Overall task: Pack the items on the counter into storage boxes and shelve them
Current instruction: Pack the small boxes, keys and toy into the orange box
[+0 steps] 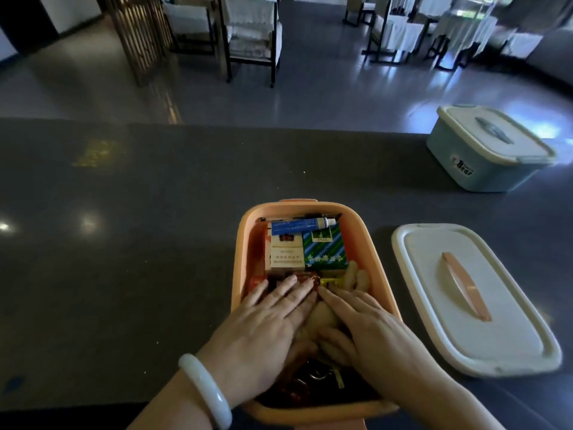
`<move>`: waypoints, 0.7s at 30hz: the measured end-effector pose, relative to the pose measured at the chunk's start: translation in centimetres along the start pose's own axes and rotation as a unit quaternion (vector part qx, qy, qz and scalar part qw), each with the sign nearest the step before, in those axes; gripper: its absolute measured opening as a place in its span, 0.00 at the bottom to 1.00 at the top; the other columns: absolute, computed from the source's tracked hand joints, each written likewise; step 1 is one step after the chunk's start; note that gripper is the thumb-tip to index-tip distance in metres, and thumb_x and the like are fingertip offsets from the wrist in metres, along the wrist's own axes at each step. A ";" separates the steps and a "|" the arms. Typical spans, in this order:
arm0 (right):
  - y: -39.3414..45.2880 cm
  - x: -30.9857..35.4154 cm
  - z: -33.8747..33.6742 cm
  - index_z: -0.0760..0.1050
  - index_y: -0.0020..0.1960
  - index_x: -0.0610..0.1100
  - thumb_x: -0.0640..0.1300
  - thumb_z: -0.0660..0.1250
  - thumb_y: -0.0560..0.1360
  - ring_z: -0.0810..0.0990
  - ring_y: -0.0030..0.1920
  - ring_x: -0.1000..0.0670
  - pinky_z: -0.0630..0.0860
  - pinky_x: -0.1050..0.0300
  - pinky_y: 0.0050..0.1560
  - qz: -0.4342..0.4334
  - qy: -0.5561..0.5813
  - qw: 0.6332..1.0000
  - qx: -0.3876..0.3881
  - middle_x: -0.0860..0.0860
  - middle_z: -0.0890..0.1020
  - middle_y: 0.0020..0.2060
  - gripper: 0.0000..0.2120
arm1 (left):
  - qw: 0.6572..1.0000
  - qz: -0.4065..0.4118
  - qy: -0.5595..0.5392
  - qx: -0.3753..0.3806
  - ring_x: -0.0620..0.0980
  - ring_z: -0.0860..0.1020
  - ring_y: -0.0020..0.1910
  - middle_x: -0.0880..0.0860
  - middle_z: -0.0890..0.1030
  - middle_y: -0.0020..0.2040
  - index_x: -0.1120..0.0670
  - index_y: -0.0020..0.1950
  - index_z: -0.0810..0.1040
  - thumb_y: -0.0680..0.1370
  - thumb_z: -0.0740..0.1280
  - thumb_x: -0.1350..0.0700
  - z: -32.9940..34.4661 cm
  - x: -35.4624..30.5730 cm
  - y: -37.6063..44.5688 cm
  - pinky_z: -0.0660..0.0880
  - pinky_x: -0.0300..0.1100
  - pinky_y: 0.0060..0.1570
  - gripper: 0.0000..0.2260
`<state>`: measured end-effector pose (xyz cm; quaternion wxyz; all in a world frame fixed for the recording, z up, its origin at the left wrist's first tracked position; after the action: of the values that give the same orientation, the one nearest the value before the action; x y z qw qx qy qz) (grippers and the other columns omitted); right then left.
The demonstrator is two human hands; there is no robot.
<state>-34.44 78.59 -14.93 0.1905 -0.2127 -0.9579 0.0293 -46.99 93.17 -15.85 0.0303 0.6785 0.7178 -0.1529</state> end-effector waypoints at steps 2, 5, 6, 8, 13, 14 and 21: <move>0.1 -0.5 -0.2 0.50 0.75 0.64 0.65 0.53 0.77 0.55 0.73 0.63 0.58 0.58 0.74 -0.017 0.015 1.000 0.004 0.65 0.59 0.73 0.28 | 1.000 -0.015 -0.002 -0.001 0.37 0.29 0.72 0.38 0.32 0.76 0.42 0.77 0.34 0.83 0.47 0.42 -0.1 -0.2 -0.1 0.29 0.42 0.71 0.28; 0.5 -1.6 -1.2 0.54 0.75 0.61 0.63 0.53 0.78 0.53 0.75 0.60 0.59 0.56 0.74 -0.055 0.021 0.998 -0.006 0.63 0.57 0.75 0.27 | 0.998 -0.066 -0.003 -0.001 0.38 0.30 0.73 0.38 0.33 0.76 0.41 0.77 0.36 0.83 0.53 0.46 -0.6 -0.6 0.1 0.29 0.42 0.70 0.30; 0.6 -2.1 -1.7 0.55 0.75 0.60 0.63 0.53 0.78 0.52 0.75 0.59 0.58 0.57 0.74 -0.069 0.025 0.997 -0.013 0.62 0.56 0.75 0.27 | 0.996 -0.092 -0.002 -0.013 0.38 0.31 0.74 0.38 0.34 0.77 0.41 0.78 0.38 0.82 0.55 0.47 -0.9 -1.1 0.3 0.30 0.43 0.70 0.31; 0.6 -3.5 -3.1 0.57 0.75 0.59 0.64 0.52 0.78 0.50 0.76 0.60 0.57 0.57 0.74 -0.090 0.033 0.995 -0.018 0.62 0.56 0.75 0.27 | 0.989 -0.140 -0.001 -0.042 0.39 0.33 0.75 0.38 0.37 0.77 0.41 0.78 0.42 0.82 0.54 0.45 -1.9 -2.5 1.4 0.32 0.46 0.72 0.29; -1.0 -9.9 -7.2 0.57 0.75 0.60 0.64 0.56 0.77 0.54 0.74 0.60 0.54 0.63 0.70 -0.103 0.027 0.992 -0.061 0.62 0.58 0.75 0.28 | 0.977 -0.192 -0.022 -0.086 0.41 0.40 0.76 0.36 0.42 0.77 0.38 0.77 0.46 0.78 0.52 0.34 -3.4 -8.4 6.8 0.47 0.53 0.76 0.30; -1.5 -11.9 -7.8 0.57 0.75 0.61 0.63 0.57 0.77 0.55 0.74 0.60 0.54 0.61 0.71 -0.082 0.022 0.994 -0.072 0.63 0.58 0.74 0.28 | 0.976 -0.196 -0.013 -0.095 0.43 0.43 0.77 0.37 0.43 0.78 0.39 0.77 0.47 0.78 0.50 0.34 -3.4 -9.6 8.1 0.51 0.55 0.76 0.29; -4.6 -27.8 -8.7 0.60 0.76 0.51 0.59 0.60 0.78 0.59 0.74 0.51 0.60 0.53 0.72 0.120 0.028 0.989 -0.085 0.55 0.63 0.74 0.29 | 0.982 -0.151 -0.035 -0.110 0.48 0.52 0.77 0.48 0.54 0.79 0.49 0.78 0.56 0.80 0.55 0.37 -0.9 -17.5 19.3 0.52 0.47 0.75 0.30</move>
<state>-9.71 62.57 -16.09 0.1934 -0.3419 -0.9189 -0.0360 -26.49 77.10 -14.00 0.1068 0.5492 0.8229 -0.0991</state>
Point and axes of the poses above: each hand's wrist, its own y-axis towards the middle knuckle, its own z-axis out of the palm, x = y × z, the point moved 2 cm from there along y, towards the middle knuckle
